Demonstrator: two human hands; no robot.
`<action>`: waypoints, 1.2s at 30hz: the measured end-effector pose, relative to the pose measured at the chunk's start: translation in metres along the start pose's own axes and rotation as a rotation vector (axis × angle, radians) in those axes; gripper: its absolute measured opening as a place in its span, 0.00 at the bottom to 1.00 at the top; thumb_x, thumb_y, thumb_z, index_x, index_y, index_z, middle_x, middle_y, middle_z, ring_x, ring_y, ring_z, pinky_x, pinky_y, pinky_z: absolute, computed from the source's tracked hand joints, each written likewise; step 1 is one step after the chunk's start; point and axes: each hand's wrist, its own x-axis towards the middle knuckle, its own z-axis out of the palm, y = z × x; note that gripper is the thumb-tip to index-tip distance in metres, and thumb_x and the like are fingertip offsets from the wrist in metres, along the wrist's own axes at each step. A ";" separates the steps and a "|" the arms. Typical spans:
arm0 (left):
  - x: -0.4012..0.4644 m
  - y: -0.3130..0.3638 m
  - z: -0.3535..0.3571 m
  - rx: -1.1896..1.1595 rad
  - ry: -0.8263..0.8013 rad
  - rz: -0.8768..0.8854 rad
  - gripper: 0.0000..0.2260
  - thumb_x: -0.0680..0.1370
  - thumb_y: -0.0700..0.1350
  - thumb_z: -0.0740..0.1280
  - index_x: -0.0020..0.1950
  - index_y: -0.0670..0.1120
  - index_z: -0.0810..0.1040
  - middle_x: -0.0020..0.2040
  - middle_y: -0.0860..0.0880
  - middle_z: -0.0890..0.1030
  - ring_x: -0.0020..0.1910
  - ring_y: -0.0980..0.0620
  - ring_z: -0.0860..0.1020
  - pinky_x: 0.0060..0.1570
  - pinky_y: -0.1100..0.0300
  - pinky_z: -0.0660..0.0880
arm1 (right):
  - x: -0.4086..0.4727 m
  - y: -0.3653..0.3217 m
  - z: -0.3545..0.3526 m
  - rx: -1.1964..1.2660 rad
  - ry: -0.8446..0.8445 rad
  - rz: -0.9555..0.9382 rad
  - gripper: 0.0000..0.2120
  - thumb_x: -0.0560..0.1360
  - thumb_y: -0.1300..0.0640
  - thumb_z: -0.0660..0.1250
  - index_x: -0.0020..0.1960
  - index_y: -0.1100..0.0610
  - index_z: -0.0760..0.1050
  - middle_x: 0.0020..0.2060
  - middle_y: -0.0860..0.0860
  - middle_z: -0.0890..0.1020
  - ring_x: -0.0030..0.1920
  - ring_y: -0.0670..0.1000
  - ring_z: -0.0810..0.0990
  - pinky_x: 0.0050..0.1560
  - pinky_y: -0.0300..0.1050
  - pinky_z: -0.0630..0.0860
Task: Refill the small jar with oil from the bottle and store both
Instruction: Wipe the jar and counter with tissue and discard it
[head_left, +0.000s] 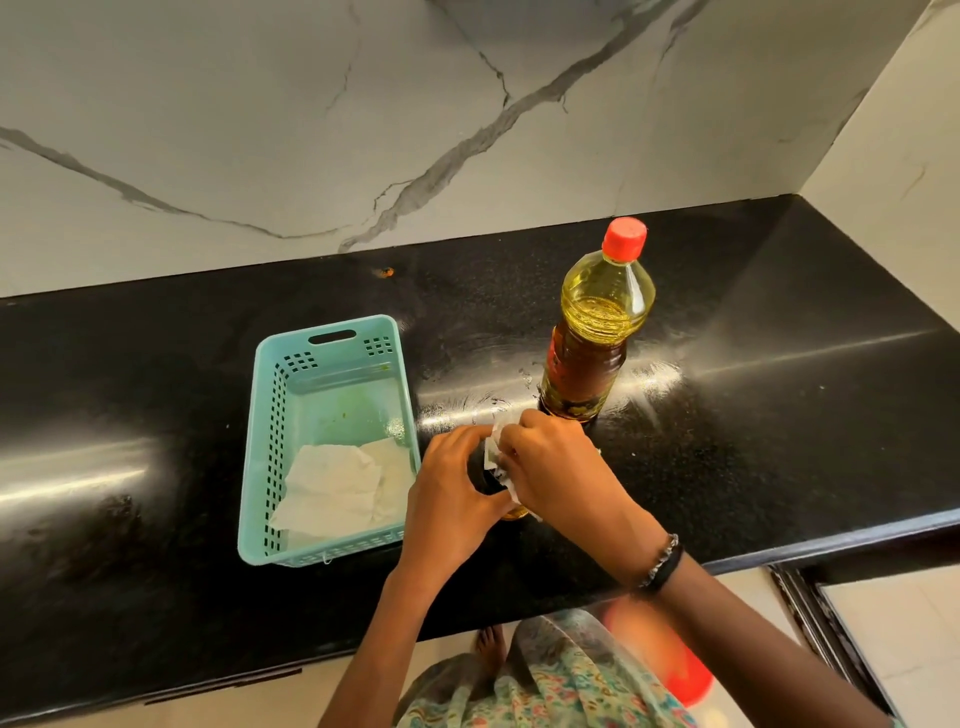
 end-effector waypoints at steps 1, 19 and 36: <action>0.000 0.000 0.000 0.002 -0.002 0.002 0.23 0.65 0.53 0.76 0.57 0.53 0.76 0.53 0.58 0.78 0.55 0.58 0.73 0.51 0.57 0.76 | -0.002 0.001 0.003 0.038 0.043 0.011 0.11 0.55 0.65 0.79 0.31 0.62 0.78 0.27 0.56 0.77 0.24 0.55 0.76 0.24 0.38 0.65; 0.001 -0.003 -0.006 -0.032 -0.073 0.027 0.31 0.62 0.64 0.70 0.64 0.59 0.74 0.58 0.60 0.76 0.60 0.59 0.73 0.57 0.57 0.74 | -0.072 0.007 0.051 1.087 0.299 0.800 0.11 0.77 0.62 0.65 0.55 0.51 0.80 0.52 0.47 0.82 0.54 0.44 0.80 0.55 0.38 0.76; 0.029 0.002 -0.016 -0.055 -0.285 0.048 0.28 0.63 0.50 0.77 0.62 0.55 0.77 0.54 0.63 0.78 0.54 0.66 0.75 0.51 0.76 0.70 | -0.080 0.004 0.059 0.704 0.324 0.627 0.12 0.77 0.62 0.64 0.59 0.58 0.78 0.50 0.47 0.75 0.49 0.41 0.76 0.50 0.34 0.76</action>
